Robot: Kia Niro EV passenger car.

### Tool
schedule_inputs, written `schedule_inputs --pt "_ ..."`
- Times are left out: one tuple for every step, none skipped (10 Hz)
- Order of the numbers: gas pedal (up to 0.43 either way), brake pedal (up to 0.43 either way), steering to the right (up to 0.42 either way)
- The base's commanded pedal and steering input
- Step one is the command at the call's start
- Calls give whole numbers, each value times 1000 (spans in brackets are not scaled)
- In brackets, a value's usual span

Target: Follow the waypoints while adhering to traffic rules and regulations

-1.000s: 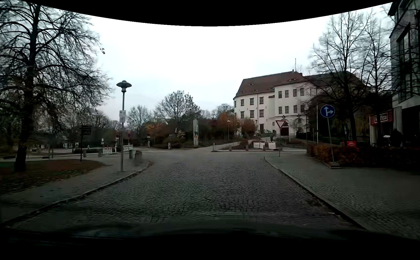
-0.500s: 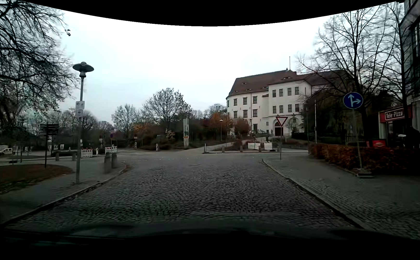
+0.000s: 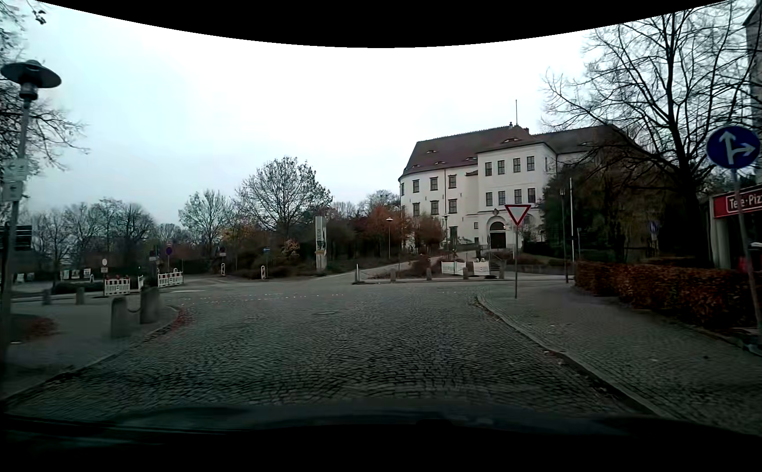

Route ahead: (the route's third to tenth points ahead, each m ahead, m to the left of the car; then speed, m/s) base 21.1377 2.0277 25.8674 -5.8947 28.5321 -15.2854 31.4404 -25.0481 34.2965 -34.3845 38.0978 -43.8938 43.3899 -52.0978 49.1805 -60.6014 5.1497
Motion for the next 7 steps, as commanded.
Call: schedule_inputs --pt "59 0 27" --pt "59 0 19" --pt "59 0 13" --pt "59 0 4" --pt "59 0 4" --pt "59 0 5" --pt "47 0 4"
